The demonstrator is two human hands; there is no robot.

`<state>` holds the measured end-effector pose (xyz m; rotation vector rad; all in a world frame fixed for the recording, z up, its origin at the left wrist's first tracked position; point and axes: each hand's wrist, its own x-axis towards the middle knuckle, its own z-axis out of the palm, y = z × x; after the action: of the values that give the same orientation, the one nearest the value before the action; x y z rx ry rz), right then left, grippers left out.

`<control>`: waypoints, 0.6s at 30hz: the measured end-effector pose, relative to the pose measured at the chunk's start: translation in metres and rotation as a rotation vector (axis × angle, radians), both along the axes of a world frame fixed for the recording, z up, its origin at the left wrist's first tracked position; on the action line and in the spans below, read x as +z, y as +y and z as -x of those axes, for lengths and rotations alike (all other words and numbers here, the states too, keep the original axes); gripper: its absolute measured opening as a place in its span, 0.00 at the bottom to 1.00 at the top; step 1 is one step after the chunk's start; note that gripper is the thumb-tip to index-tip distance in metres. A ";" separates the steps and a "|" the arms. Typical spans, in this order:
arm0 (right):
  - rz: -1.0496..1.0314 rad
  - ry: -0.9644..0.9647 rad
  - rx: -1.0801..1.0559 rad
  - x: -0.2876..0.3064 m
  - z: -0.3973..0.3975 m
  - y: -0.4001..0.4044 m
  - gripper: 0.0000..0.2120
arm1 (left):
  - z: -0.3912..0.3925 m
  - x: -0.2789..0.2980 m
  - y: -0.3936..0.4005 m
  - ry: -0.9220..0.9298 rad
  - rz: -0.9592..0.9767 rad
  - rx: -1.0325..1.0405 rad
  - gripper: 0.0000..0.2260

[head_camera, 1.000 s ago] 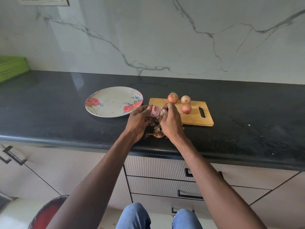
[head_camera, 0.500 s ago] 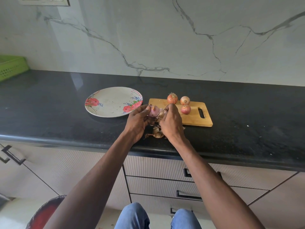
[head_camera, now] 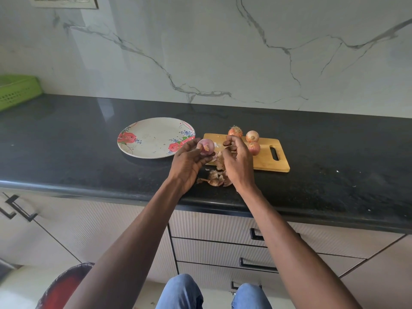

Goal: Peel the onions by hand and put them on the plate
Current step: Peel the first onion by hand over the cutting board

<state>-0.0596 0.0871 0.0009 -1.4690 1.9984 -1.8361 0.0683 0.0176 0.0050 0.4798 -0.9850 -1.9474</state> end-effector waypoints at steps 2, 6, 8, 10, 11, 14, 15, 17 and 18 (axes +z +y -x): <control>-0.009 0.006 0.037 0.002 -0.001 0.001 0.15 | 0.000 -0.001 -0.001 -0.012 0.021 -0.033 0.09; 0.043 0.060 0.066 0.002 -0.001 0.002 0.10 | 0.000 -0.003 -0.003 -0.004 0.011 -0.077 0.12; 0.058 0.094 0.049 0.001 -0.001 0.002 0.08 | 0.000 -0.003 -0.003 -0.006 0.018 -0.081 0.12; 0.060 0.152 0.016 0.001 -0.001 0.002 0.06 | 0.001 -0.003 0.000 -0.029 0.043 -0.078 0.11; 0.068 0.178 0.009 0.001 -0.001 0.003 0.04 | 0.001 -0.002 0.001 -0.052 0.064 -0.070 0.10; 0.074 0.228 0.017 0.000 -0.002 0.002 0.02 | 0.001 -0.002 0.005 -0.112 0.101 -0.048 0.11; 0.069 0.232 0.010 -0.002 -0.003 0.001 0.02 | 0.001 -0.002 0.005 -0.130 0.110 -0.042 0.12; 0.060 0.229 -0.022 -0.005 -0.002 -0.002 0.02 | 0.001 -0.002 0.005 -0.167 0.130 -0.031 0.15; 0.056 0.228 -0.034 -0.007 -0.002 -0.003 0.02 | 0.002 -0.003 0.005 -0.177 0.134 -0.024 0.15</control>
<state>-0.0575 0.0841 -0.0056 -1.7426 2.0966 -1.8249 0.0667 0.0223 0.0020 0.5734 -1.2304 -1.8689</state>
